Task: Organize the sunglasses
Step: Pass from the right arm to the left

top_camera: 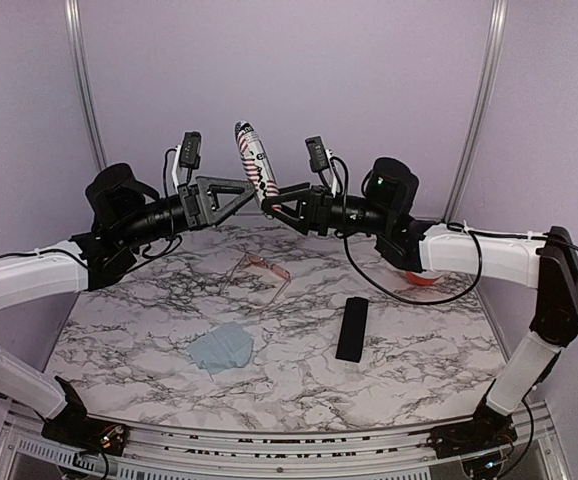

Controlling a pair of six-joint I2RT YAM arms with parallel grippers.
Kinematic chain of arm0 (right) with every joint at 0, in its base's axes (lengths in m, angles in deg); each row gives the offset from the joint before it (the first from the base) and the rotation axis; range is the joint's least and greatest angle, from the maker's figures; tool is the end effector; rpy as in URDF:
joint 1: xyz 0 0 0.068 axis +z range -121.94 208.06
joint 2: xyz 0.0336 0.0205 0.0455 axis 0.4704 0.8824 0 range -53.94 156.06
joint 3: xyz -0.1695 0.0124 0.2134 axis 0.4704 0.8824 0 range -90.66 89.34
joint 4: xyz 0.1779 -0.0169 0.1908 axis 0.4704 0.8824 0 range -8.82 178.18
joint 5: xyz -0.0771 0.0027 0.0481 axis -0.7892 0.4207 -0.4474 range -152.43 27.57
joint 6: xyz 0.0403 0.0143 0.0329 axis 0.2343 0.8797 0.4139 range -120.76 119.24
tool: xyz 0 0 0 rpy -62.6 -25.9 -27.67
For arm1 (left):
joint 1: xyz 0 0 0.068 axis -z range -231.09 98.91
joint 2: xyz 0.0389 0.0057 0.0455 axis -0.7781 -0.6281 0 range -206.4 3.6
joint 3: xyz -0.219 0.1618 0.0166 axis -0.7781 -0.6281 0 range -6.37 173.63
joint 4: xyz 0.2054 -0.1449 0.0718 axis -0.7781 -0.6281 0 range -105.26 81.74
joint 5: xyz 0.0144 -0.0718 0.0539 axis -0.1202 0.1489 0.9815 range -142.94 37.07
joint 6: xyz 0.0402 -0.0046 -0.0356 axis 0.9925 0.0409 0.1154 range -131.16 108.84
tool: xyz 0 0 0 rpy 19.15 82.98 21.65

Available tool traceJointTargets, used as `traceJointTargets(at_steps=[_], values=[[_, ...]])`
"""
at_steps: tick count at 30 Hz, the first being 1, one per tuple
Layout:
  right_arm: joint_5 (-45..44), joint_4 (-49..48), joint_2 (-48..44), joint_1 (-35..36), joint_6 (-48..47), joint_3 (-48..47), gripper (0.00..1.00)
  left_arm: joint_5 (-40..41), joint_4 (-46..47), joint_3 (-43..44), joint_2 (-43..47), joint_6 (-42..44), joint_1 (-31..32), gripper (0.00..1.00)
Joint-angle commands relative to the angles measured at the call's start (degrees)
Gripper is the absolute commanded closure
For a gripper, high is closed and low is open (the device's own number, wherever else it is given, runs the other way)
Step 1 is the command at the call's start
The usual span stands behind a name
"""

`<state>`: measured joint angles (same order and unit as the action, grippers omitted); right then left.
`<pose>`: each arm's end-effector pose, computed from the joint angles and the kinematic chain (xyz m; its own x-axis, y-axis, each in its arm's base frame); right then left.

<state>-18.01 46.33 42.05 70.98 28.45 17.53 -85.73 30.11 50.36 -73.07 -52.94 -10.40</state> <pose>0.2711 0.2861 0.3488 -0.3649 0.1367 -0.9210 -0.9303 -0.0137 0.3666 0.2213 -0.2158 0.3762 -0.4460 -0.3553 -0.8215 0.8589 0.0882 -0.5044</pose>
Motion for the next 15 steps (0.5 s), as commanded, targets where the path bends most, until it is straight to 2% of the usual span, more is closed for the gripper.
traceJointTargets(at_steps=[1,7,15], values=[[2.87,-2.35,0.09,1.37,2.96,-1.02,0.8,-0.2,1.9,-0.34,1.25,1.73,0.36,0.06],[5.66,-5.14,0.18,1.38,5.95,-0.49,0.81,3.85,0.75,-0.21,0.52,4.01,0.41,0.04],[8.61,-7.5,0.68,1.64,7.8,-0.02,0.81,5.87,0.78,1.23,-1.25,4.41,0.38,0.16]])
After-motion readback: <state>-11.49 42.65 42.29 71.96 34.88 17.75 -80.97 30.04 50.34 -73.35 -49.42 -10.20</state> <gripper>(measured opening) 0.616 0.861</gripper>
